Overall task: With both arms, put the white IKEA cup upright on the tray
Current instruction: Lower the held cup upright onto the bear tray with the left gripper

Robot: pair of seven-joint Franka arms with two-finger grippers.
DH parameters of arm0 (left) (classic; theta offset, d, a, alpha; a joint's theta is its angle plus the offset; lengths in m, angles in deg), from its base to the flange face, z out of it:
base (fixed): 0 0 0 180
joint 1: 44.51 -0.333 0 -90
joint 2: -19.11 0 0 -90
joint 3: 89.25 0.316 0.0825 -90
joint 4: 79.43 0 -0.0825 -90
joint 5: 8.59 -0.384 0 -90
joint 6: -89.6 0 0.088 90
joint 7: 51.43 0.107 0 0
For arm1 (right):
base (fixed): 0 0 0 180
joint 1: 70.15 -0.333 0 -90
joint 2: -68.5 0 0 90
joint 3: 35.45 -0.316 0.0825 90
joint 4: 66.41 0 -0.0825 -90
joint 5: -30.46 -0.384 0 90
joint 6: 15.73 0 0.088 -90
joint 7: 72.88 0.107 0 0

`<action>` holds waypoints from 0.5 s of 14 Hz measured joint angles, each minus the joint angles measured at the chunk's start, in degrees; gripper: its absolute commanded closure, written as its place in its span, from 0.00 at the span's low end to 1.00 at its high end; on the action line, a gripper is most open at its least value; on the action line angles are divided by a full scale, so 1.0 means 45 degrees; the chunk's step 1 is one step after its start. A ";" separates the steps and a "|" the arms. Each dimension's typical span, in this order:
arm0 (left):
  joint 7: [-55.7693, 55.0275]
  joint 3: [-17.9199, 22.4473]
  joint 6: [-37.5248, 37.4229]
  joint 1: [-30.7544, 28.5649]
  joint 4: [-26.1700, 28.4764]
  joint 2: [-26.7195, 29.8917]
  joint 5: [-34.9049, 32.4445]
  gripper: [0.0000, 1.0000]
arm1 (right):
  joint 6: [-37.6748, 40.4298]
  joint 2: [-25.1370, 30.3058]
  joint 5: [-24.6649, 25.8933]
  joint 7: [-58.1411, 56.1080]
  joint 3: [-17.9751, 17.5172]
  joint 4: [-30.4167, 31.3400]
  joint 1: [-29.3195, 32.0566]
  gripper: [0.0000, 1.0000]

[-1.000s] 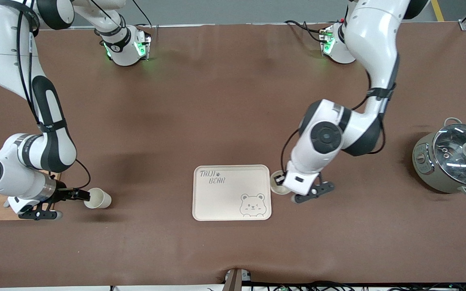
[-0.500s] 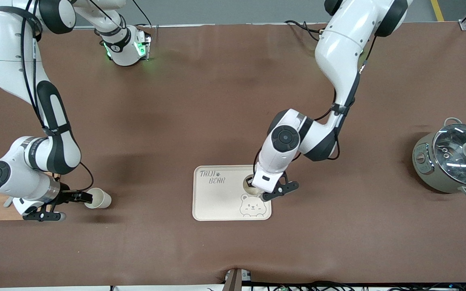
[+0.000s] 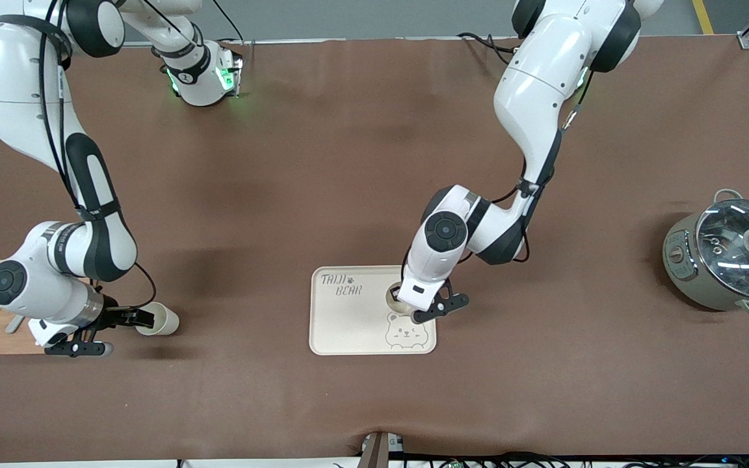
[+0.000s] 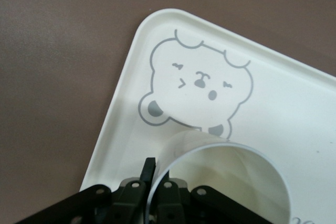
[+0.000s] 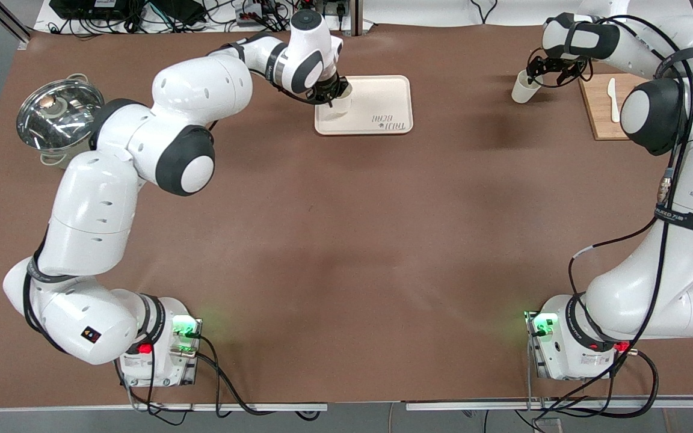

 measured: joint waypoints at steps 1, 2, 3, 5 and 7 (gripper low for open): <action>0.0000 0.0017 0.0000 0.0012 -0.0001 -0.0069 0.0000 1.00 | -0.0013 -0.0030 0.0000 0.0000 0.0000 0.0000 0.0000 0.00; 0.0000 0.0029 0.0016 0.0030 -0.0008 -0.0136 0.0000 1.00 | -0.0025 -0.0052 0.0000 0.0000 0.0000 0.0000 0.0000 0.00; 0.0000 0.0035 0.0018 0.0048 -0.0022 -0.0139 0.0000 0.97 | -0.0028 -0.0065 0.0000 0.0000 0.0000 -0.0001 -0.0001 0.04; 0.0000 0.0060 0.0018 0.0072 -0.0033 -0.0142 0.0000 0.00 | -0.0028 -0.0071 0.0000 0.0000 0.0000 -0.0001 -0.0002 0.21; -0.0076 0.0218 0.0018 0.0188 -0.0034 -0.0147 0.0000 0.00 | -0.0022 -0.0071 0.0000 0.0000 0.0000 -0.0002 -0.0003 0.35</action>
